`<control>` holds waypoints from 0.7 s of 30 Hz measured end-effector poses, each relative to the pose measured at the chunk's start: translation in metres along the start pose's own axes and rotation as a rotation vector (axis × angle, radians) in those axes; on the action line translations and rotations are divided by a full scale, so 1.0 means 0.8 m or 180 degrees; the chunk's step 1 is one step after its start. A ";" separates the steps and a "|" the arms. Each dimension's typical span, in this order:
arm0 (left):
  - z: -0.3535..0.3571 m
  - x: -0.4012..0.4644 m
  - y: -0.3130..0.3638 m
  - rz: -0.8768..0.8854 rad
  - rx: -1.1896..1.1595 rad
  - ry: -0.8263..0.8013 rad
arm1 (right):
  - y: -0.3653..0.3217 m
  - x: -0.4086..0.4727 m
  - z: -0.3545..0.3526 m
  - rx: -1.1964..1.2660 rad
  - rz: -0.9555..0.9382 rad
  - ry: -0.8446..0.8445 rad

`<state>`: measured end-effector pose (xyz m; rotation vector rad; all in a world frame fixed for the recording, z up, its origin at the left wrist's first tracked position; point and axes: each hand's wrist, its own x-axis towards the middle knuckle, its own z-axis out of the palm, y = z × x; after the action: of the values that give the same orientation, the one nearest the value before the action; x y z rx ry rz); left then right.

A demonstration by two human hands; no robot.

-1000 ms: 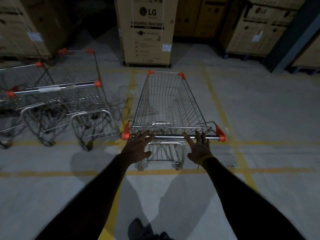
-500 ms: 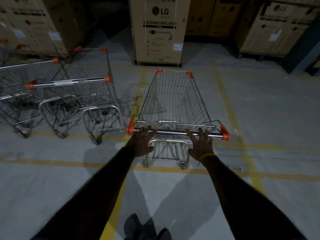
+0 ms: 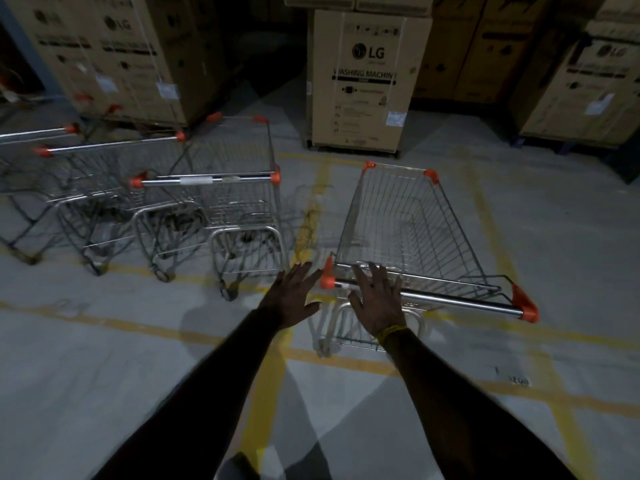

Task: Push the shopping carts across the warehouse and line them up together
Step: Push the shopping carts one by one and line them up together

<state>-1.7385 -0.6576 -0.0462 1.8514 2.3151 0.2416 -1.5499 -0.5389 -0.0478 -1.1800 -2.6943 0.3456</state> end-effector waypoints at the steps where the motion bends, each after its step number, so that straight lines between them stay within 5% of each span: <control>1: -0.007 -0.004 -0.021 -0.0040 -0.0011 -0.0041 | -0.023 0.009 0.003 -0.0035 -0.0057 -0.0022; 12: -0.082 -0.047 -0.259 -0.0503 0.0084 -0.0109 | -0.262 0.115 0.072 -0.0329 -0.0567 -0.0458; 21: -0.110 -0.045 -0.376 -0.0696 -0.0042 0.0018 | -0.343 0.191 0.093 -0.0477 -0.0693 -0.0596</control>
<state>-2.0361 -0.7600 -0.0284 1.5758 2.4874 0.2319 -1.8628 -0.6170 -0.0308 -0.9165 -3.0224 0.2355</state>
